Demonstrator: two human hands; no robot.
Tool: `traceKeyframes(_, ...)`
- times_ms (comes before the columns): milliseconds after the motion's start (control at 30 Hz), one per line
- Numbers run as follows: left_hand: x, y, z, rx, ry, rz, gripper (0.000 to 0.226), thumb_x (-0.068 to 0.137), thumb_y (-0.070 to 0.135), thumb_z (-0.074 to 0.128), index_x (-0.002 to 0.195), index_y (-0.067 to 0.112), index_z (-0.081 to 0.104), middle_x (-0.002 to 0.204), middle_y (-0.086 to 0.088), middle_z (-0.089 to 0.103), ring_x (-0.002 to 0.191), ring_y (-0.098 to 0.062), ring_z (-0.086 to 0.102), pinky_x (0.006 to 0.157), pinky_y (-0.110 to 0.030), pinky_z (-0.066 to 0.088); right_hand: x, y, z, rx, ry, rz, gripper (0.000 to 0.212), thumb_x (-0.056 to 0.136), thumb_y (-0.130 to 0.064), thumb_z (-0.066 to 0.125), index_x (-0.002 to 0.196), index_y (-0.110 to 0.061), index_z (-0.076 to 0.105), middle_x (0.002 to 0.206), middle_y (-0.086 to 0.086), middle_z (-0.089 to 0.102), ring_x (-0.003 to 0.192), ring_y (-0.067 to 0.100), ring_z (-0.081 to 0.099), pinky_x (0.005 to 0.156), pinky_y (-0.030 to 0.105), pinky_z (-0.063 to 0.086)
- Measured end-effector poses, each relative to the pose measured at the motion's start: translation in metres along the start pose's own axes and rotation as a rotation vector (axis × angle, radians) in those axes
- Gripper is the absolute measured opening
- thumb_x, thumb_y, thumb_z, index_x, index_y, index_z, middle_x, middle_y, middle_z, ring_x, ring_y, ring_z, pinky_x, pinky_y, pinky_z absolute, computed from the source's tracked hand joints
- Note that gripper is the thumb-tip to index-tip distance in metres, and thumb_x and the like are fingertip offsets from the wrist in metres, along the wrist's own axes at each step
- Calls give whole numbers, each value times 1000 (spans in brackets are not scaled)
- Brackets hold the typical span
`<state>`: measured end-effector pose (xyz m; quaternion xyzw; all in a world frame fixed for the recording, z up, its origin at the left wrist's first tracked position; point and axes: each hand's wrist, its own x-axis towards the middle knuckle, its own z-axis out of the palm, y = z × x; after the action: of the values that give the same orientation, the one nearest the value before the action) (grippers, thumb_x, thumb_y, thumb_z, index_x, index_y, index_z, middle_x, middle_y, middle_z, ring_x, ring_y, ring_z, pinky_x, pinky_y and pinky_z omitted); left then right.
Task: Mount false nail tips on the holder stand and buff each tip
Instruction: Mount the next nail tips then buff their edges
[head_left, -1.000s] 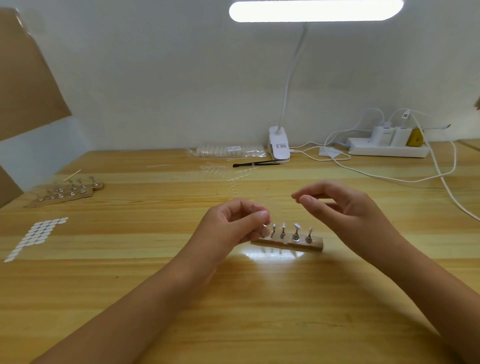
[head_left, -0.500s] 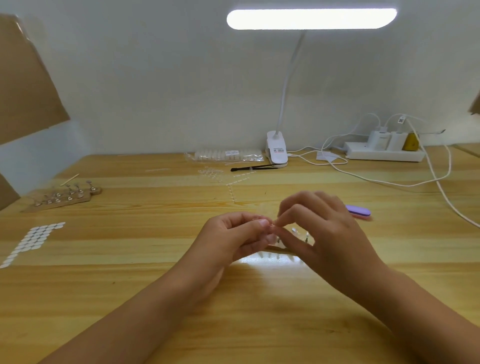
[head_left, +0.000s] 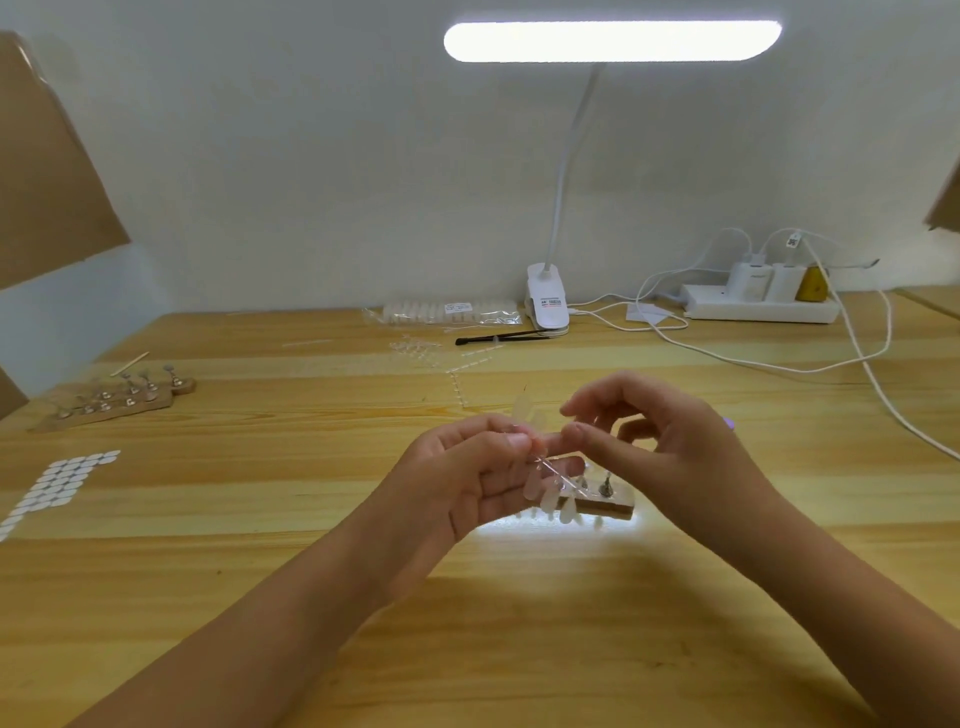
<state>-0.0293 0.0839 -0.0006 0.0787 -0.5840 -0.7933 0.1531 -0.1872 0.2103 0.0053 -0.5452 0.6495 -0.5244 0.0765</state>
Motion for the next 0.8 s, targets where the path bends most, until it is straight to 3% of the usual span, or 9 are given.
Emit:
traceKeyframes(67, 1, 0, -1, -97, -24, -62, 19, 89, 17, 59, 78, 21, 74, 124, -25, 66, 113, -33, 67, 86, -30, 58, -1, 3, 4, -105, 55, -100, 14, 81, -16, 76, 88, -25, 68, 79, -9, 66, 75, 8, 61, 64, 15, 47)
traceKeyframes(133, 2, 1, -2, -246, -30, -105, 12, 86, 14, 64, 80, 15, 74, 127, -33, 60, 113, -36, 66, 84, -33, 59, -1, 7, 3, -175, 66, -162, 12, 81, -13, 76, 86, -21, 68, 81, -12, 64, 75, 9, 60, 64, 13, 45)
traceKeyframes(233, 3, 1, -4, -304, -22, -116, 5, 81, 15, 70, 82, 12, 73, 132, -38, 54, 116, -40, 64, 84, -35, 59, 1, 9, 0, -223, 61, -204, 8, 81, -19, 75, 88, -17, 73, 84, -12, 65, 81, 11, 61, 68, 15, 46)
traceKeyframes(367, 3, 2, -5, -271, -3, -121, 5, 85, 13, 66, 85, 10, 70, 126, -35, 60, 115, -40, 65, 87, -36, 59, 1, 9, -2, -281, 27, -247, 22, 81, -29, 70, 98, -16, 76, 91, -9, 68, 88, 7, 62, 75, 11, 46)
traceKeyframes(567, 3, 4, -10, -264, -38, -142, 10, 89, 15, 61, 97, 9, 58, 127, -34, 60, 119, -40, 62, 88, -35, 58, 2, 10, -6, -291, -2, -280, 31, 84, -38, 61, 102, -17, 76, 94, -8, 69, 90, 5, 62, 79, 12, 46)
traceKeyframes(667, 3, 4, -11, -226, -25, -155, 9, 88, 17, 62, 95, 11, 60, 129, -33, 59, 122, -42, 59, 89, -34, 58, 2, 11, -9, -307, -45, -306, 32, 85, -36, 61, 106, -17, 75, 95, -7, 68, 89, 2, 60, 78, 13, 47)
traceKeyframes(733, 4, 4, -11, -223, -18, -163, 5, 86, 17, 64, 88, 13, 66, 131, -33, 58, 116, -40, 64, 85, -33, 59, 3, 13, -9, -312, -53, -317, 32, 85, -36, 60, 107, -17, 74, 96, -6, 68, 88, 4, 61, 77, 14, 48)
traceKeyframes(800, 4, 4, -11, -230, -7, -164, 4, 82, 16, 67, 81, 16, 71, 133, -32, 56, 97, -30, 72, 75, -28, 60, 4, 13, -9, -285, -43, -319, 31, 85, -34, 62, 108, -17, 73, 96, -7, 68, 86, 4, 61, 77, 14, 49)
